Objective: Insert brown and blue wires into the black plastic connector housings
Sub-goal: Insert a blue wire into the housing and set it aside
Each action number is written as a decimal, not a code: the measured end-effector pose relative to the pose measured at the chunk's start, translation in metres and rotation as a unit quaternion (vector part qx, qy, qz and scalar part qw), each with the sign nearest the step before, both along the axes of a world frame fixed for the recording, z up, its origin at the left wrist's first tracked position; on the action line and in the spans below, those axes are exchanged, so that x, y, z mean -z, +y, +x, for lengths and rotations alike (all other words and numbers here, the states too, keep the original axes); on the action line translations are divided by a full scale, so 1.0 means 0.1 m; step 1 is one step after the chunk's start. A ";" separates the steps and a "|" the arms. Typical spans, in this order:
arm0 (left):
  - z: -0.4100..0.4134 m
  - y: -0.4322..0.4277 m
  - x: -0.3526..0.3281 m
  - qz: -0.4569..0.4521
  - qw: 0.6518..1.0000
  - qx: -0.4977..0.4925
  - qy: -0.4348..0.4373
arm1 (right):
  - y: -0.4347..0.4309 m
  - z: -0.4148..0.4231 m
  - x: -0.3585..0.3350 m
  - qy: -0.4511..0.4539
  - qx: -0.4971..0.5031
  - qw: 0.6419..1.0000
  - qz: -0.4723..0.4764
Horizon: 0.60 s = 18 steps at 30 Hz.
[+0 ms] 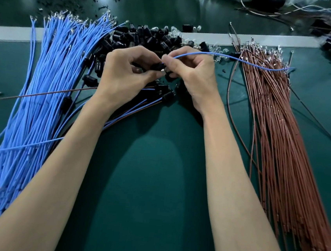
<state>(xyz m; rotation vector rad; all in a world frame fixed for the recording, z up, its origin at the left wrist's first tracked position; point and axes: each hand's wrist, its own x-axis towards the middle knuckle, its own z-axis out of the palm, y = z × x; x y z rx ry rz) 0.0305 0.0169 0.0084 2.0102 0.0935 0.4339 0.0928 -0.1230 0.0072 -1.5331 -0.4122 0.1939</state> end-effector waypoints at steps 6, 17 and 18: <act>0.02 0.00 0.01 0.009 1.000 -0.014 -0.003 | 0.01 0.03 -0.01 0.020 0.012 1.000 -0.003; 0.02 0.04 -0.02 0.055 0.998 -0.039 -0.006 | 0.02 0.05 -0.04 0.073 0.021 0.996 0.055; 0.02 0.04 -0.02 0.062 0.997 -0.039 -0.005 | 0.03 0.05 -0.03 0.074 0.028 0.995 0.055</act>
